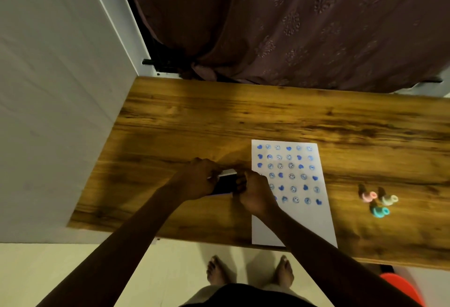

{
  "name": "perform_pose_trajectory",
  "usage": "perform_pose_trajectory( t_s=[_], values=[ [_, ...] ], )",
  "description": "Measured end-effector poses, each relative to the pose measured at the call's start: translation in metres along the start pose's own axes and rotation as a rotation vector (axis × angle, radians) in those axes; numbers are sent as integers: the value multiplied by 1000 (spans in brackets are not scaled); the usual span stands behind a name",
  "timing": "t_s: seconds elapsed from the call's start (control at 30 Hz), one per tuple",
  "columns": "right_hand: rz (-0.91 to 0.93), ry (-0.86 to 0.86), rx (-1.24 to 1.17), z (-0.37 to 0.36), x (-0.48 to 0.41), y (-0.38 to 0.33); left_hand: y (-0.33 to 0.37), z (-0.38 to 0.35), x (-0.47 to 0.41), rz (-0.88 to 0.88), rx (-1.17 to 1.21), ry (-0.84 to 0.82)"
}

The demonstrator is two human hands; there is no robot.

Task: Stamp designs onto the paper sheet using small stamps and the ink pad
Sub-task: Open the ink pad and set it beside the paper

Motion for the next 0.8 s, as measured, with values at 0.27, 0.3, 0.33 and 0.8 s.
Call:
perform_pose_trajectory(
  t_s=[0.27,0.3,0.33,0.8],
  values=[
    [-9,-13,-34,-17,-16,24,-8,9,-22,-13,81,-12],
    [-24,-7,-41,-13,-12,16,-8,10,-25,-10,77,-5],
    [-35,-4,-39,-8,-8,9,-8,11,-28,-11,75,1],
    [41,44,-74,-1,3,1,-23,7,-50,38,37,21]
  ],
)
Point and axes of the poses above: each hand's wrist, its own x-axis away from the middle knuckle, its own z-axis out of the back of the hand, y = z × x, the point moved 6 cm from there along -x, towards the middle knuckle, and after that the axes turned 1 degree about -x, right-handed, at the moved point
